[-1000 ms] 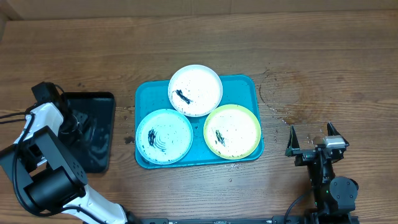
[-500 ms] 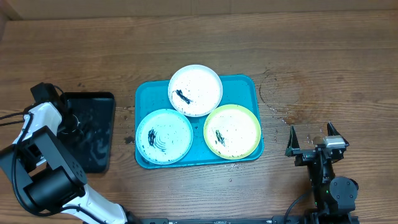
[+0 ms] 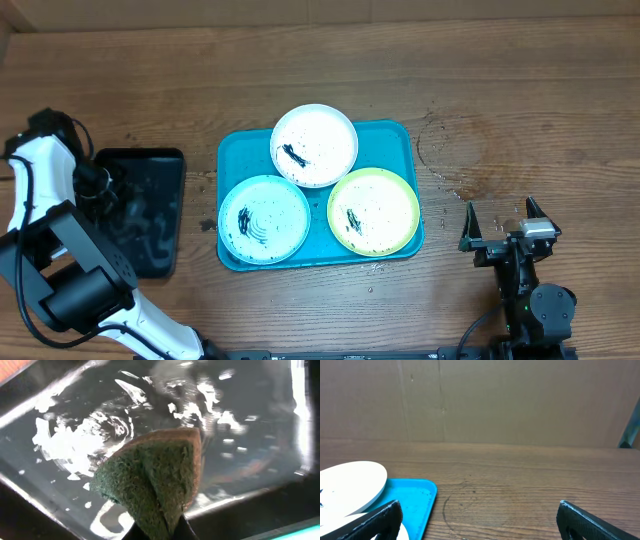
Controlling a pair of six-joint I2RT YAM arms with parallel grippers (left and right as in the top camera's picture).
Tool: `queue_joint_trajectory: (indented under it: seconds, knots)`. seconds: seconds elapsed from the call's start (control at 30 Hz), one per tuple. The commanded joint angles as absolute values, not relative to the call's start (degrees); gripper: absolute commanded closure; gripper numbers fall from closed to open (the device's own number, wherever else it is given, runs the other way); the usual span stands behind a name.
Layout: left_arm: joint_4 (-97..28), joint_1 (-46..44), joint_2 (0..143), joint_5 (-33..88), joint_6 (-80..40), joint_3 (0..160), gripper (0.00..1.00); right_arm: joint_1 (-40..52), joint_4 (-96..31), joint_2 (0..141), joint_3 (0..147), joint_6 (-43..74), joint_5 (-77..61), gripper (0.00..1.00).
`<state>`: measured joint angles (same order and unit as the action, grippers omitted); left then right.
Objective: Clean dirty plates on tray and stack at the side
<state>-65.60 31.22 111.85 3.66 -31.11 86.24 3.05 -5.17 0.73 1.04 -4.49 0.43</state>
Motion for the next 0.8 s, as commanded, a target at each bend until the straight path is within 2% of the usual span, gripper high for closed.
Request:
queue_joint_trajectory:
  seconds: [0.0,0.17,0.37,0.57,0.77]
  knots:
    - [-66.0,31.1,107.7,10.2,-27.2,88.3,0.96,3.3,-4.8,0.4,0.4,-4.5,0.5,0.0]
    - [-65.5,31.1,103.0,14.8,-27.5,88.3,0.96,3.3,-4.8,0.4,0.4,-4.5,0.5,0.0]
    - [-64.2,31.2,103.8,16.1,-36.5,88.2,0.96,3.3,-4.8,0.4,0.5,-4.5,0.5,0.0]
    - [-63.6,32.4,105.6,31.8,-38.7,88.2,0.96,3.3,-4.8,0.4,0.4,-4.5,0.5,0.0]
    - [-65.1,35.4,105.6,39.4,-38.8,88.2,0.96,3.3,-4.8,0.4,0.5,-4.5,0.5,0.0]
